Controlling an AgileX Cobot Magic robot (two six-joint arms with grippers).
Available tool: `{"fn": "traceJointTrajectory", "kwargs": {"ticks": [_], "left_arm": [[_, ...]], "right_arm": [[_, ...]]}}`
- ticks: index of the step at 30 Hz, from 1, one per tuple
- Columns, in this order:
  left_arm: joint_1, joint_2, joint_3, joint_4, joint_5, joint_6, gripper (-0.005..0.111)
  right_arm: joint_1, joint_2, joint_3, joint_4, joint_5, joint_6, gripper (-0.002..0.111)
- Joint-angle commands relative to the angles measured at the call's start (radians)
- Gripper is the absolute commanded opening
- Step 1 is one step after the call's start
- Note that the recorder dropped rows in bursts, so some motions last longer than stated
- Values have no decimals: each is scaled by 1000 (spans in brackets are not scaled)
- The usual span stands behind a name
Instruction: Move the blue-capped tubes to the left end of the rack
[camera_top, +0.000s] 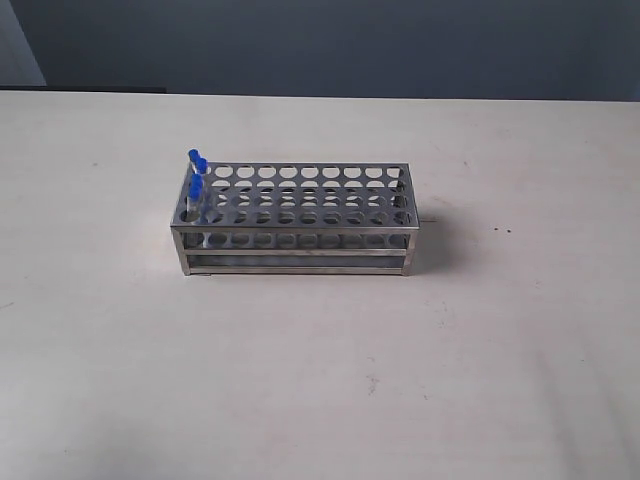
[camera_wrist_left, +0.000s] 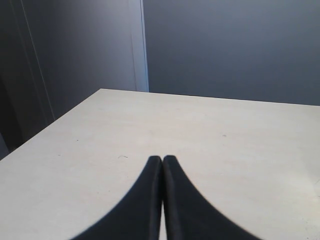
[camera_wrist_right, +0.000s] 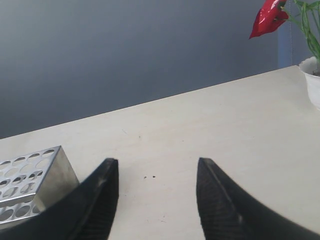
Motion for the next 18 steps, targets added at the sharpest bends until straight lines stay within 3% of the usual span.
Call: {"fn": "traceJointTrajectory", "kwargs": {"ticks": [1, 18], "left_arm": [[-6, 3, 4, -5, -11, -2, 0], [-6, 3, 4, -5, -11, -2, 0]], "right_arm": [[-4, -7, 3, 0, -8, -1, 47], [-4, -7, 3, 0, -15, -1, 47]]}}
